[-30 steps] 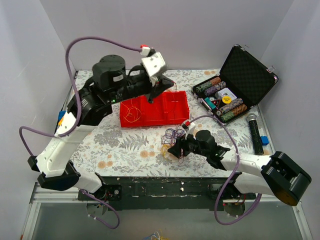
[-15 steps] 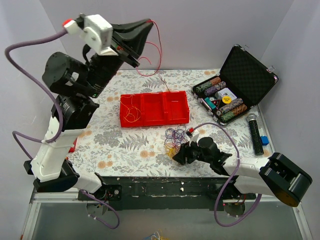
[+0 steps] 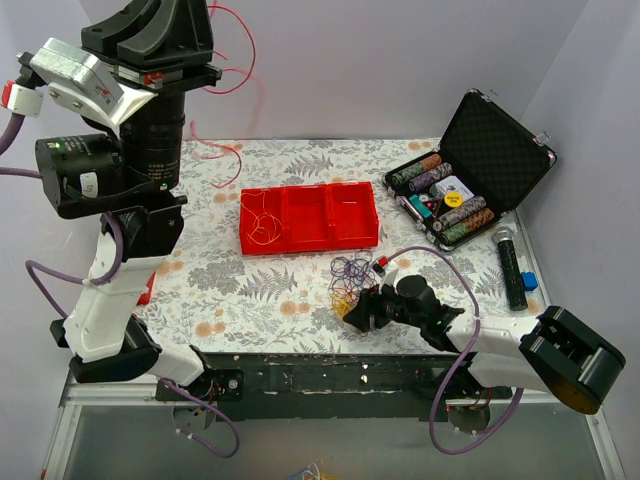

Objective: Untangle the cables

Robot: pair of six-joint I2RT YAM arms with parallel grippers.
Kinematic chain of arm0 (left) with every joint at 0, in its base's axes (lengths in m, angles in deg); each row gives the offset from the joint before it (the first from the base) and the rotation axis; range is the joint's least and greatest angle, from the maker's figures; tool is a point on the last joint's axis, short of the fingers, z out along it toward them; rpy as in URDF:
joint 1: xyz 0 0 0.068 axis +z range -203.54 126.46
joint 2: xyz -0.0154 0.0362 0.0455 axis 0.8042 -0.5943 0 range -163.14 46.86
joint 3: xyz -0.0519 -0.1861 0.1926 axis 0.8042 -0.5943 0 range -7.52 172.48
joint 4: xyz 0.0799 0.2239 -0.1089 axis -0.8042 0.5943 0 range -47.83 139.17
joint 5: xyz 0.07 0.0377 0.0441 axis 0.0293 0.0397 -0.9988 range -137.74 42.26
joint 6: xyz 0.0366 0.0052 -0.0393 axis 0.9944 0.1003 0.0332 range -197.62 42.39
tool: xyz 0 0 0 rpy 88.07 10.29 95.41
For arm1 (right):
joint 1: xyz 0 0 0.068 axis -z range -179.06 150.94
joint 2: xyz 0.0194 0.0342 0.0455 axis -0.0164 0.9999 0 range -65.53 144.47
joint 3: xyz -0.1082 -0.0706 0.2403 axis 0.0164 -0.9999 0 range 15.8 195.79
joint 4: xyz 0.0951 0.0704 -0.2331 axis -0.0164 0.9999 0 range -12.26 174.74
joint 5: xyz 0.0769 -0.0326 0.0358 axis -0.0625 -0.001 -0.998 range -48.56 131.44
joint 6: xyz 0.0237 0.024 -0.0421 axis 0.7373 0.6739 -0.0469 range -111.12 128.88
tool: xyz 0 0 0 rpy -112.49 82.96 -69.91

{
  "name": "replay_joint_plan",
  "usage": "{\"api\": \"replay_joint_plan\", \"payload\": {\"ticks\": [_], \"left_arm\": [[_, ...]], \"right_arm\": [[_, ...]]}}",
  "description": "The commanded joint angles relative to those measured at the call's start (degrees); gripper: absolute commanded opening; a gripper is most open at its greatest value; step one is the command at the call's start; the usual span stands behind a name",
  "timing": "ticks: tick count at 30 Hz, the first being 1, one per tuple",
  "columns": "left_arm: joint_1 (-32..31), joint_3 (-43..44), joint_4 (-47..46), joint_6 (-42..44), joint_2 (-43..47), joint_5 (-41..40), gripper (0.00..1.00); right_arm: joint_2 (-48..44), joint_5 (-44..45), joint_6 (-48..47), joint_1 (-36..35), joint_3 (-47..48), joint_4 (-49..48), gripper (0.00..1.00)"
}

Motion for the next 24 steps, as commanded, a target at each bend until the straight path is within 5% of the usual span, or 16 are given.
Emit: {"api": "replay_joint_plan", "payload": {"ticks": [1,14,24], "left_arm": [[-0.2,0.9,-2.2,3.2,-0.9,-3.0,0.07],[-0.2,-28.6,-6.2,5.8,8.4,-9.0,0.06],[-0.2,-40.5,-7.6,5.3,9.1,-10.5,0.06]], "right_arm": [[-1.6,1.2,-0.2,-0.2,0.5,3.0,0.73],[-8.9,1.8,-0.9,-0.3,0.7,6.2,0.65],[-12.4,3.8,-0.8,-0.2,0.4,8.4,0.63]]}}
